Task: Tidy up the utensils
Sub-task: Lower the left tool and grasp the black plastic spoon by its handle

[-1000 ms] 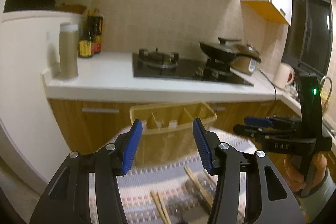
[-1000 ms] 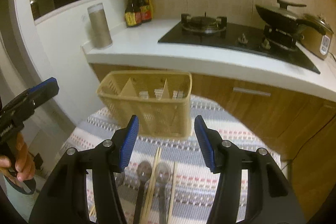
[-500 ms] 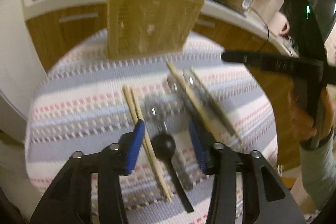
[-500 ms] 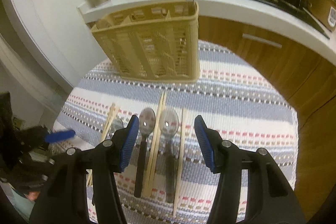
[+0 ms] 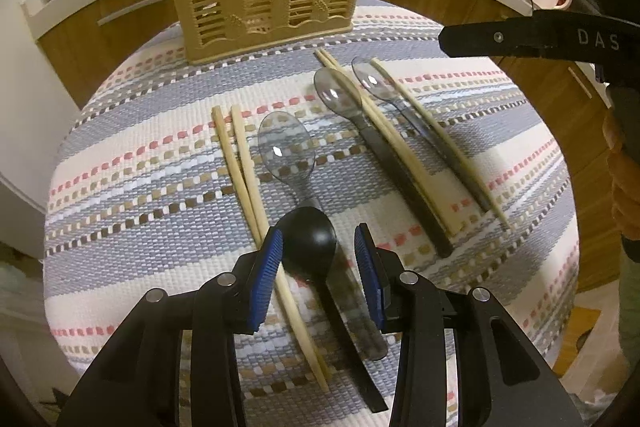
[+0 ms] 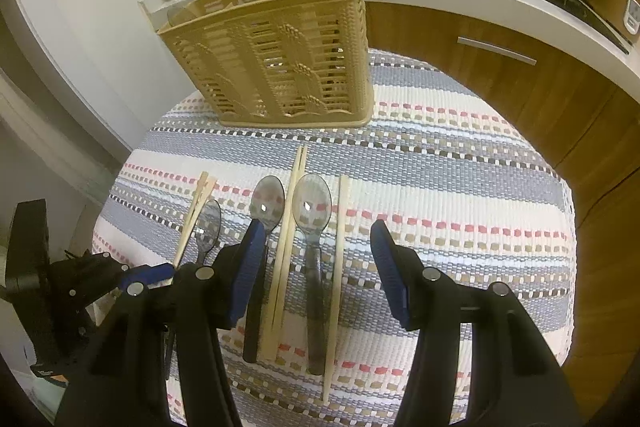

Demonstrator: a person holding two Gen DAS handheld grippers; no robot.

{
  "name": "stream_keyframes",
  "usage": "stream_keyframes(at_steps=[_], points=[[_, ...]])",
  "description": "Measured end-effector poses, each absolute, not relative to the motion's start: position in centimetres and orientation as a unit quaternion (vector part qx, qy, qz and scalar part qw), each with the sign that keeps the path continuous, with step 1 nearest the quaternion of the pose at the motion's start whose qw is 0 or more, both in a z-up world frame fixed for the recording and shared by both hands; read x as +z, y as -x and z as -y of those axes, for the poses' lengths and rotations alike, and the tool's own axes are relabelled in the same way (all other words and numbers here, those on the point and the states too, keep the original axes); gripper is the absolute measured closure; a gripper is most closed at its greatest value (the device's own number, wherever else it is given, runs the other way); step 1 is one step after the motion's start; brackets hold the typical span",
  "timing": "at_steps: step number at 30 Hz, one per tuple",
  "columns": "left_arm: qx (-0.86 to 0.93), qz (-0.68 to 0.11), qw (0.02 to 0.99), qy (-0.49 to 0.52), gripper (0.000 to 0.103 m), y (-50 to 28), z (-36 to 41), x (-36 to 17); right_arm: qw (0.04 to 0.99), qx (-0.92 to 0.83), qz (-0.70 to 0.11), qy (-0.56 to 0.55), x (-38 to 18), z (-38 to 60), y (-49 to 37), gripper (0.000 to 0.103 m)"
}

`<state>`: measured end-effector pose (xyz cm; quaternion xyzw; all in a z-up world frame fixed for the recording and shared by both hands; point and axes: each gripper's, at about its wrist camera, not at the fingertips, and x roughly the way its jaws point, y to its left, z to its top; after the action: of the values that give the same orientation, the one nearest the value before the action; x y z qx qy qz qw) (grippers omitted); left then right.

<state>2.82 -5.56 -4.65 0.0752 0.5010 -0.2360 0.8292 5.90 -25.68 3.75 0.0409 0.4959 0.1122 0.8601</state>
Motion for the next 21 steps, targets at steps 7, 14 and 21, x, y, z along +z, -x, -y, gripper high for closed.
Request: stream_keyframes(at_steps=[7, 14, 21], points=[[-0.237, -0.498, 0.83, -0.08, 0.076, -2.4, 5.5, -4.4, 0.857, 0.114, -0.5, -0.048, 3.3, 25.6, -6.1, 0.051], [-0.236, -0.499, 0.829, -0.093, 0.067, -1.5, 6.4, -4.3, 0.856, 0.115, -0.502, -0.052, 3.2, 25.6, -6.1, 0.051], [-0.219, -0.494, 0.833, -0.115, 0.075, -1.2, 6.4, -4.6, 0.857, 0.113, -0.5, -0.055, 3.3, 25.9, -5.9, 0.051]])
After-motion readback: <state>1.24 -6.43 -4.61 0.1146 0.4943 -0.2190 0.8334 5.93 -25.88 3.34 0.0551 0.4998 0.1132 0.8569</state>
